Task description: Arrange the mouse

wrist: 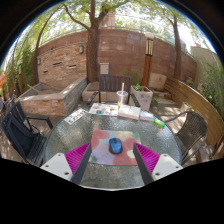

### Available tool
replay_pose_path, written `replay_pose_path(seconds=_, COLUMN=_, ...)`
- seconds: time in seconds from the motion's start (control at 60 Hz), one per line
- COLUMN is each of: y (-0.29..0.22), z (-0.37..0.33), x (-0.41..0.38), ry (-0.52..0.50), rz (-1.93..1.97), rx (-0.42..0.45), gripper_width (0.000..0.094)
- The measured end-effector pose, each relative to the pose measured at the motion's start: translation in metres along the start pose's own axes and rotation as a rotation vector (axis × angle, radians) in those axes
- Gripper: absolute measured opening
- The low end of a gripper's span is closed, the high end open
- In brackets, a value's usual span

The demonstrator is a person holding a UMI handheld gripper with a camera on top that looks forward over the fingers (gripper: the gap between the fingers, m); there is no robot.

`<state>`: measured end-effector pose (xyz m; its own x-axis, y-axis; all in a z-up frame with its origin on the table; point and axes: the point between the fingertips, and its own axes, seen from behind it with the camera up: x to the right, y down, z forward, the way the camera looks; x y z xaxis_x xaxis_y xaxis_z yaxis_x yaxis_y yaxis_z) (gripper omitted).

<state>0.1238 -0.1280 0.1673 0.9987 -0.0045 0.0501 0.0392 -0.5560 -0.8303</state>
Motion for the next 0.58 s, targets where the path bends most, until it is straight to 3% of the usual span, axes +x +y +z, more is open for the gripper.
replay_pose_path(seconds=0.283, y=0.018, z=-0.106, x=-0.01, ry=0.051, rz=-0.009, rx=0.028, gripper_width=0.0855)
replay_pose_path(seconds=0.583, y=0.028, z=-0.123, x=-0.009, ry=0.076, rz=-0.017, rx=0.019, gripper_width=0.0851)
